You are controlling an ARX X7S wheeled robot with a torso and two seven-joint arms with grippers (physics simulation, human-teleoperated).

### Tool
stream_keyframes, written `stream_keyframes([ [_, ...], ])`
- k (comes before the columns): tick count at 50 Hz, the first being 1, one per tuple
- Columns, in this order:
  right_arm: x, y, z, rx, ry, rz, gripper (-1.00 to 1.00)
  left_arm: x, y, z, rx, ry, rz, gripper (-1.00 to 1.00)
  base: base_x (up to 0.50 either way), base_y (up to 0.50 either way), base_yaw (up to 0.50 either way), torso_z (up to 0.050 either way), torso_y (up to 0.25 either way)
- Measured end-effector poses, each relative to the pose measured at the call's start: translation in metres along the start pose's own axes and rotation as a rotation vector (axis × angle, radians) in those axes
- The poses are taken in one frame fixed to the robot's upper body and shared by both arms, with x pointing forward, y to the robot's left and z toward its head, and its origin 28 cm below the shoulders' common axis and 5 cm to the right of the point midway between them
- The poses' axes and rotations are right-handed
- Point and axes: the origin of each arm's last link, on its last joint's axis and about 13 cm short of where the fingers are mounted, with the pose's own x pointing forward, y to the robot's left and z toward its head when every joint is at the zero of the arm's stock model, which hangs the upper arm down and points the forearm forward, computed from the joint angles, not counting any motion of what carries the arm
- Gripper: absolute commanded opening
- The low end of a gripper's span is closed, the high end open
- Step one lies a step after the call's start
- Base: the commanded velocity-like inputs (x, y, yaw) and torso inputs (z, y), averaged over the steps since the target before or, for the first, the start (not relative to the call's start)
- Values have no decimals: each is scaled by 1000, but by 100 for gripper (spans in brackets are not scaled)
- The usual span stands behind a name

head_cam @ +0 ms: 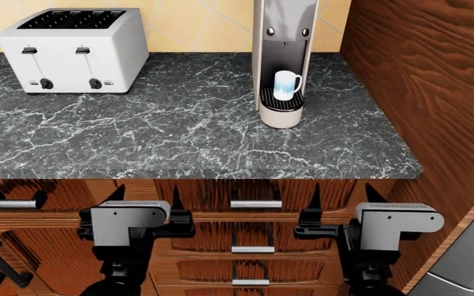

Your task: Press the button on the coffee machine to serve coffee.

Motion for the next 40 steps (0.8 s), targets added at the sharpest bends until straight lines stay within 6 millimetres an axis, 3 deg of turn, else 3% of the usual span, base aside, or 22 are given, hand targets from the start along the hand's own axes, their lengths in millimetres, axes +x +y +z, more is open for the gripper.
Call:
stream_keyframes([
  [18,20,-23,67,-10,-37,26,100,29,8,53,25,-1,4,100,0,0,0,0,0],
  [28,21,-29,80,-17,-35,31,100,33,12,65,22,14,9,100,32,0,0,0,0],
  [40,22,-31,83,-27,-29,42,100,33,15,67,16,26,16,100,311,0,0,0,0],
])
